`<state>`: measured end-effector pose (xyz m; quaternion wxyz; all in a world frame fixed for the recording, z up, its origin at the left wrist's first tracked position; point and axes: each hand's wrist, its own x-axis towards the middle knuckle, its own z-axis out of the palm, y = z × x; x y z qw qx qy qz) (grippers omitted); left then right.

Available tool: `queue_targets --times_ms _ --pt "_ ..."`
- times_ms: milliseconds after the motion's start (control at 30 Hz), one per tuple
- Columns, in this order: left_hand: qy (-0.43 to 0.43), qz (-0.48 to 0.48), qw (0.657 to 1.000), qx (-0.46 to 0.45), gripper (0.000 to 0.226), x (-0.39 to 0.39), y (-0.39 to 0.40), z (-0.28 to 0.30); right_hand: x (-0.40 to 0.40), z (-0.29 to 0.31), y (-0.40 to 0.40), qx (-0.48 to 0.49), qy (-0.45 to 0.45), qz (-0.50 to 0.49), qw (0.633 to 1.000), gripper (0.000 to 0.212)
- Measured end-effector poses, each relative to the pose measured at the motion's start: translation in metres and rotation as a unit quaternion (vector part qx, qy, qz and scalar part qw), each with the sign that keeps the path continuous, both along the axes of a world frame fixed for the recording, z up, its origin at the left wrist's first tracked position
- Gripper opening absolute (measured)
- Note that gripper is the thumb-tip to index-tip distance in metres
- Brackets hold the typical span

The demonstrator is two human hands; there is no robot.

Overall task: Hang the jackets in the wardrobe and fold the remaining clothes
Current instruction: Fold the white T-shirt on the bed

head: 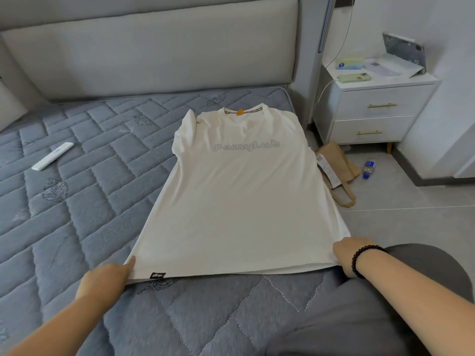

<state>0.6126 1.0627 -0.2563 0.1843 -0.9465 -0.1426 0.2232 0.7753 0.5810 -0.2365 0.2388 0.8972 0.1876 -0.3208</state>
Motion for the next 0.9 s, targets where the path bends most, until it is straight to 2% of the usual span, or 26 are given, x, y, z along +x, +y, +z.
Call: queue_targets --times_ms 133,267,367,467,533,667,800,900 --pt "0.009 -0.001 1.000 -0.012 0.070 0.005 -0.009 -0.007 -0.003 0.001 0.003 -0.007 0.051 -0.041 0.998 0.046" --pt "0.069 0.011 0.998 0.003 0.088 0.021 -0.021 0.013 -0.003 0.002 0.006 -0.032 0.067 -0.068 0.995 0.051" --pt "0.066 0.023 0.995 -0.074 0.085 0.046 -0.048 0.021 -0.003 0.001 0.011 -0.069 0.068 -0.084 0.992 0.052" --pt "-0.008 -0.036 0.985 -0.170 0.073 0.081 -0.090 0.009 0.001 0.003 0.014 -0.065 0.049 -0.104 0.991 0.047" --pt "-0.037 -0.080 0.971 -0.223 0.071 0.104 -0.121 -0.002 0.006 0.004 0.015 -0.034 0.021 -0.107 0.993 0.043" --pt "-0.037 -0.130 0.952 -0.276 0.071 0.152 -0.178 -0.013 0.026 0.007 0.018 0.054 -0.046 -0.086 0.994 0.030" --pt "-0.042 -0.150 0.947 -0.282 0.071 0.202 -0.221 -0.021 0.061 -0.005 0.016 0.236 -0.044 -0.142 0.960 0.011" --pt "-0.052 -0.147 0.951 -0.267 0.070 0.241 -0.243 -0.032 0.091 -0.023 0.017 0.347 -0.058 -0.238 0.905 0.034"
